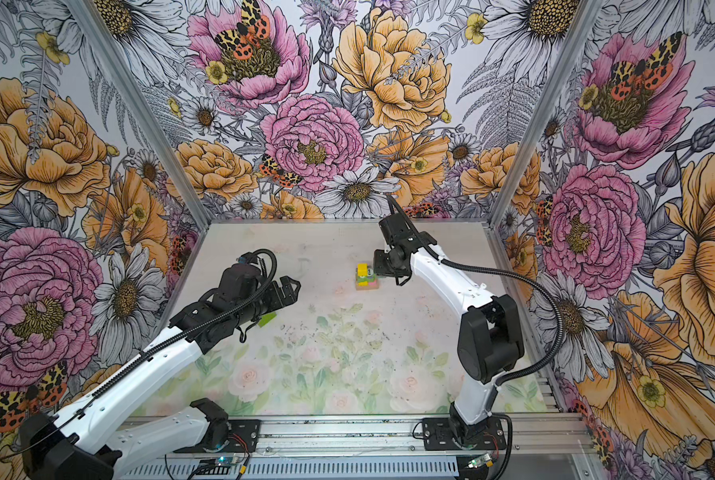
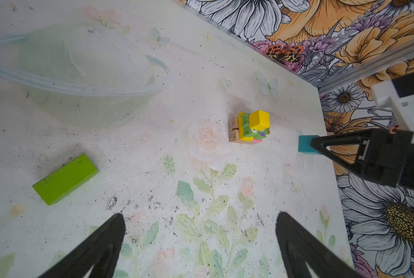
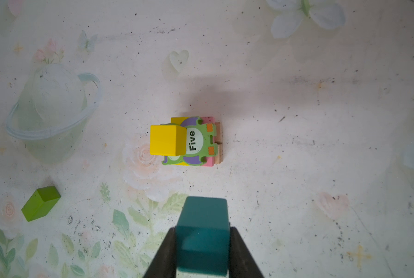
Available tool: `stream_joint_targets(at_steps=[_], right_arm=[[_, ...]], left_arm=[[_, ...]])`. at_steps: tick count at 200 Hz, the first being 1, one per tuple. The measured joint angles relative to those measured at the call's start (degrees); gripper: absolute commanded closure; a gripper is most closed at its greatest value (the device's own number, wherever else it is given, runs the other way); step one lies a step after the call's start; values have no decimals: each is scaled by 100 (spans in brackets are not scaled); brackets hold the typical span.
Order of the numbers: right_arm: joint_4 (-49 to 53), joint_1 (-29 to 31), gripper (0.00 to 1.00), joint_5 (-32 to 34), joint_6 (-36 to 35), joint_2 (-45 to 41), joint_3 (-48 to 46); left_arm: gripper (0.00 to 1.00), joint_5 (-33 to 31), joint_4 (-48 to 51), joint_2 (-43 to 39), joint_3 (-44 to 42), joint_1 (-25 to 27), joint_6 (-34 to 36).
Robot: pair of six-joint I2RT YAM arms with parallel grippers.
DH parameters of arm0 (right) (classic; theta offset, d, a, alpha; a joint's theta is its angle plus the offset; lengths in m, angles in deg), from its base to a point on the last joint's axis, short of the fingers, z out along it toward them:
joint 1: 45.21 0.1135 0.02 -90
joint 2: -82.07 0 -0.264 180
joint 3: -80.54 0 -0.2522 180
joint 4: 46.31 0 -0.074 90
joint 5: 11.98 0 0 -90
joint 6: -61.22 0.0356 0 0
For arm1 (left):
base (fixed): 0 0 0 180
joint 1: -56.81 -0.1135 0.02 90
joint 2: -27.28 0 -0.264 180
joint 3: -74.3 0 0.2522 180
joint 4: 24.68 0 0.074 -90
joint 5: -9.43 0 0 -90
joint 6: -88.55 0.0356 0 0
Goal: Build the wood block tower
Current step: 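Carry the teal cube with the right gripper over the owl block, then lower the teal cube beside the yellow cube onto the owl block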
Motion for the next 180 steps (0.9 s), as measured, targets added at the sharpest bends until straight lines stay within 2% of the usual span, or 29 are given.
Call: stream_joint_targets(at_steps=[52,180], right_arm=[[90,-48,71,-131,-107,577,400],[188,-256,71,-387,-343,1220,1021]], left_arm=[[1,245,-103,260,22,-122,57],[1,431,-245,468,61,-297,76]])
